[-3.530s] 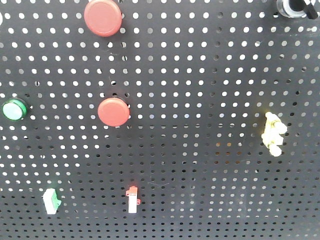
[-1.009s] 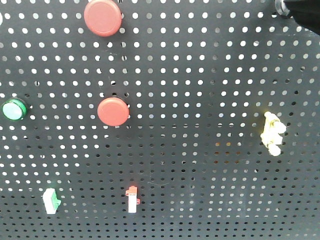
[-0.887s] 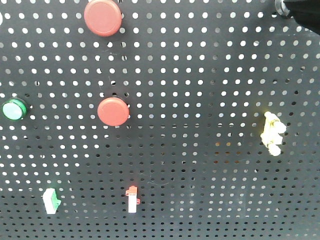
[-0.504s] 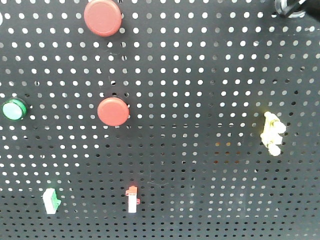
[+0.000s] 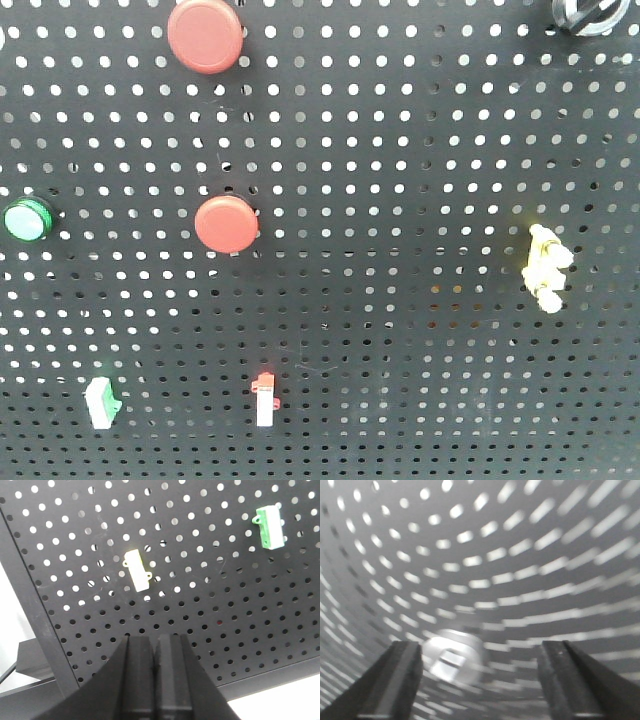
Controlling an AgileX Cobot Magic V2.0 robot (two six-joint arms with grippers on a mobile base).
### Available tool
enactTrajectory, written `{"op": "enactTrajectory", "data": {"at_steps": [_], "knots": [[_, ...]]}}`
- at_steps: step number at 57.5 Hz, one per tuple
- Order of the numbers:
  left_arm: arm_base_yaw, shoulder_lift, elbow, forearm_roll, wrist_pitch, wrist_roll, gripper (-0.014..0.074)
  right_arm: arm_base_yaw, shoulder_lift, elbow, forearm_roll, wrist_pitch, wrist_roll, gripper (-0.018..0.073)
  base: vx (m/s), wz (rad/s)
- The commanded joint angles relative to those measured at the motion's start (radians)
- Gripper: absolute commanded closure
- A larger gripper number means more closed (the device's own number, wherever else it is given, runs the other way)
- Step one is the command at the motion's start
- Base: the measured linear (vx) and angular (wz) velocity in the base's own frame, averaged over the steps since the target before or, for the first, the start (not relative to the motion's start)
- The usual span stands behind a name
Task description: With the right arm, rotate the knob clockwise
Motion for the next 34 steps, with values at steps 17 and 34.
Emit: {"op": "enactTrajectory", "data": {"at_steps": [17,34], "knots": [[-0.008,-0.017,0.033,-0.005,-0.076,-0.004,0.0603,-0.002,-0.167,0.011,0.027,0.244,-0.439,0.0573,0.00,0.00],[-0.008,-0.017,0.033,-0.005,-0.076,-0.004,0.0603,-0.002,-0.472,0.463,0.023,0.006,-0.512,0.0570,0.00,0.00]]}}
